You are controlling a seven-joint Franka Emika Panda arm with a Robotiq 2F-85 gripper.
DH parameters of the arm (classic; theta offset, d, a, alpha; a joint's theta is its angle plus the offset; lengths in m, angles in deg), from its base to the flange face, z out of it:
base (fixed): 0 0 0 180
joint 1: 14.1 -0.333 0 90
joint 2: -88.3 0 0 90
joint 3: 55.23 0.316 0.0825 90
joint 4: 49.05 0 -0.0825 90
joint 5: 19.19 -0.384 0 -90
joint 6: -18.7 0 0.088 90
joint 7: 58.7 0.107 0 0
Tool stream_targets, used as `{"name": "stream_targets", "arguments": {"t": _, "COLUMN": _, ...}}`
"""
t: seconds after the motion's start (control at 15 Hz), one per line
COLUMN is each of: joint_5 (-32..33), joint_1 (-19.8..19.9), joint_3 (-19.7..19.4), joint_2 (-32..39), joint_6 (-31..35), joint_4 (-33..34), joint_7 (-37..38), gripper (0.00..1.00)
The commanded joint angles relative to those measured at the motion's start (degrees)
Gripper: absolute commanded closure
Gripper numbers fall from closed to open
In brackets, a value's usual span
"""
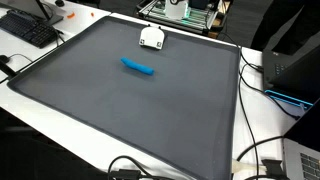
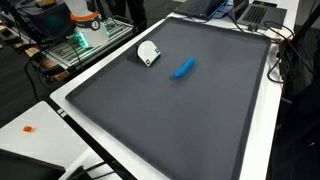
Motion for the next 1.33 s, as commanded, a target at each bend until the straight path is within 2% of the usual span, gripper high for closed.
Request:
{"name": "stream_targets", "arguments": {"t": 0.0, "joint_5": 0.24, "joint_1": -0.73, "joint_3": -0.64, "joint_2": 0.0, "joint_6": -0.17, "joint_4": 0.09, "joint_7": 0.24, "gripper": 0.0}}
{"name": "stream_targets", "arguments": {"t": 0.13, "joint_5": 0.24, "joint_1": -0.73, "joint_3": -0.64, "joint_2": 0.0, "joint_6": -0.17, "joint_4": 0.09, "joint_7": 0.24, "gripper": 0.0}}
{"name": "stream_targets", "arguments": {"t": 0.53, "joint_5": -13.14, "joint_1": -3.14, "joint_3": 4.64, "joint_2": -0.93, "joint_6": 0.37, "joint_4": -1.86, "joint_7": 22.08, "gripper": 0.0}}
{"name": "stream_targets", "arguments": {"t": 0.87, "joint_5": -19.86, "joint_1": -3.29, "joint_3": 8.87, "joint_2": -1.27, "joint_6": 1.47, "joint_4": -4.18, "joint_7": 38.8, "gripper": 0.0}}
{"name": "stream_targets", "arguments": {"t": 1.07, "joint_5": -24.03, "joint_1": -3.05, "joint_3": 9.95, "joint_2": -0.76, "joint_6": 4.74, "joint_4": -6.94, "joint_7": 46.43, "gripper": 0.0}}
{"name": "stream_targets", "arguments": {"t": 1.27, "joint_5": -29.31, "joint_1": -3.22, "joint_3": 10.08, "joint_2": 0.59, "joint_6": 12.16, "joint_4": -10.73, "joint_7": 51.6, "gripper": 0.0}}
